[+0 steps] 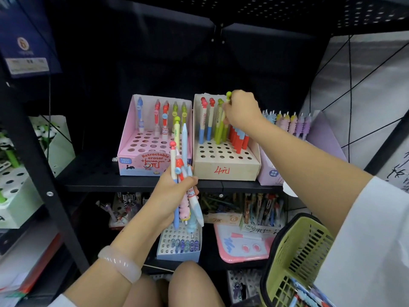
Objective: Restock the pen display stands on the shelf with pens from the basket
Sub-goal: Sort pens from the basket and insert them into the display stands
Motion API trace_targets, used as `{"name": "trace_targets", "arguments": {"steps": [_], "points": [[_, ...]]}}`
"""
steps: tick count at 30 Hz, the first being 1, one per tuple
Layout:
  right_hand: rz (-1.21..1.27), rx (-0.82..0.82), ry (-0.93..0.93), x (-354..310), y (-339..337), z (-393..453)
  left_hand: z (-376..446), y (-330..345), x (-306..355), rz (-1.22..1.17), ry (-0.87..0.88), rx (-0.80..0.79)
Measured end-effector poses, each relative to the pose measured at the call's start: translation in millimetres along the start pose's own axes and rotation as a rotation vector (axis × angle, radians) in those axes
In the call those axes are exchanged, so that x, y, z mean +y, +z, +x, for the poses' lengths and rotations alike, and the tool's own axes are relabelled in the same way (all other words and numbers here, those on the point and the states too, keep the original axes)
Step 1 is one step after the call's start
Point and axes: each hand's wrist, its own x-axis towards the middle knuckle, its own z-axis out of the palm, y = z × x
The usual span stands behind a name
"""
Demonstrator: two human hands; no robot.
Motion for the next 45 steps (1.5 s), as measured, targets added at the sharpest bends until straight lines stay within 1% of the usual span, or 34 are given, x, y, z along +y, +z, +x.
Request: {"name": "trace_targets", "arguments": {"steps": [4, 7, 11, 14, 15, 17, 18, 19, 20, 21, 22, 23, 24, 25, 29, 31, 34, 37, 39, 41, 43, 45], "points": [[-0.093, 0.056, 0.022, 0, 19, -3, -3, 3, -2, 0.052, 0.014, -0.021], [-0.118, 0.002, 0.072, 9, 40, -14, -5, 5, -2, 0.064, 0.013, -0.026], [-0.062, -0.046, 0.112, 17, 53, -21, -5, 6, 1, 0.053, 0.005, 0.047], [0.004, -0.065, 0.118, 19, 53, -23, -6, 4, 1, 0.076, 0.002, 0.057], [0.046, -0.033, 0.110, 19, 50, -25, -7, 3, 1, 0.084, 0.002, 0.053], [0.137, 0.108, 0.056, 16, 42, -34, -7, 4, 1, 0.091, 0.008, 0.042], [0.211, 0.140, 0.021, 12, 37, -39, -7, 6, 2, 0.095, 0.010, 0.038], [0.335, 0.102, -0.015, 8, 33, -43, -7, 7, 2, 0.100, 0.010, 0.032], [0.492, -0.016, -0.036, 2, 28, -47, -7, 10, 2, 0.105, 0.008, 0.020], [0.630, -0.190, -0.027, -4, 25, -51, -7, 12, 3, 0.109, 0.006, 0.006], [0.715, -0.354, -0.004, -8, 21, -54, -7, 14, 3, 0.117, 0.004, -0.007], [0.746, -0.466, 0.010, -11, 18, -56, -8, 16, 3, 0.129, 0.005, -0.015], [0.745, -0.518, 0.000, -11, 17, -56, -8, 18, 3, 0.145, 0.009, -0.017], [0.737, -0.519, -0.025, -11, 16, -56, -8, 19, 3, 0.163, 0.013, -0.012], [0.731, -0.403, -0.079, -9, 14, -54, -7, 22, 7, 0.186, 0.032, -0.001], [0.779, -0.311, -0.077, -10, 9, -51, -5, 22, 8, 0.191, 0.040, -0.014], [0.870, -0.106, 0.007, -6, -8, -37, -5, 24, 6, 0.210, 0.015, -0.045], [0.833, 0.103, 0.020, 5, -27, -21, -3, 24, 2, 0.183, -0.013, -0.040], [0.699, 0.198, -0.034, 14, -35, -12, -2, 23, 1, 0.152, -0.020, -0.010], [0.489, 0.241, -0.117, 22, -39, -4, 0, 22, 0, 0.127, -0.032, 0.026], [0.337, 0.235, -0.155, 28, -41, 2, 1, 22, -2, 0.101, -0.045, 0.040], [0.265, 0.204, -0.167, 31, -38, 6, 1, 22, -3, 0.100, -0.047, 0.036]]}}
